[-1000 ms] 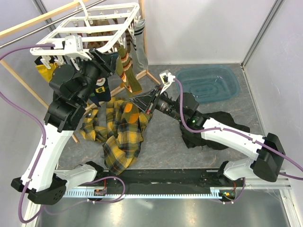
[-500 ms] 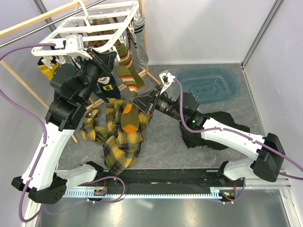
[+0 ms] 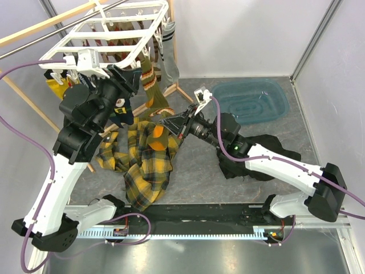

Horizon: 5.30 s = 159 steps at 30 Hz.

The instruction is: Remove the socks clipped to the hanger

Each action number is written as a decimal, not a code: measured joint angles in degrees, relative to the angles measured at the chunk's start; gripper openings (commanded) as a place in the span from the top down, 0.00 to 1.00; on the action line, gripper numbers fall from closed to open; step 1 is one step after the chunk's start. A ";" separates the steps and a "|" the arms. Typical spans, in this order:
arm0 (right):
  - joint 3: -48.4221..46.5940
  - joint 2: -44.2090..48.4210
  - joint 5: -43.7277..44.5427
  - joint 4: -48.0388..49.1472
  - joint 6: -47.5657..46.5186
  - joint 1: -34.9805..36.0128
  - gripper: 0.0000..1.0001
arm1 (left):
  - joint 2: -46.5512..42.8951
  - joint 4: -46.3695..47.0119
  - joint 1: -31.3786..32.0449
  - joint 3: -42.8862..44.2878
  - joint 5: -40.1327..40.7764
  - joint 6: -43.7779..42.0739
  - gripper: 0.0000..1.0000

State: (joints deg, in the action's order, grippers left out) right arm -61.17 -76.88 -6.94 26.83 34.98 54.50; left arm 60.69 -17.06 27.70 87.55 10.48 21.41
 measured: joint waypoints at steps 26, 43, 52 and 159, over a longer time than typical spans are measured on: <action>-10.73 -0.52 20.96 -25.99 -14.73 -36.89 1.00 | -21.81 -4.11 -0.15 -20.22 -16.81 -2.95 0.10; -20.33 -25.35 11.41 -33.05 -12.28 -50.62 0.42 | -30.45 -9.94 -0.15 -29.75 -2.34 -8.98 0.12; -17.35 -12.85 -0.48 -27.50 -13.62 -43.17 0.40 | -32.28 -7.10 -0.15 -37.46 -0.35 -10.45 0.12; -44.30 -16.15 10.67 -24.52 -9.42 -2.23 0.32 | -27.43 16.37 -0.15 -45.55 -17.66 -14.10 0.98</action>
State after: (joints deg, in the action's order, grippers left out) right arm -105.47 -93.03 3.73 2.31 25.56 52.27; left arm 33.26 -0.69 27.55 42.00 -7.18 7.31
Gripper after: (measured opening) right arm 0.701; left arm 0.047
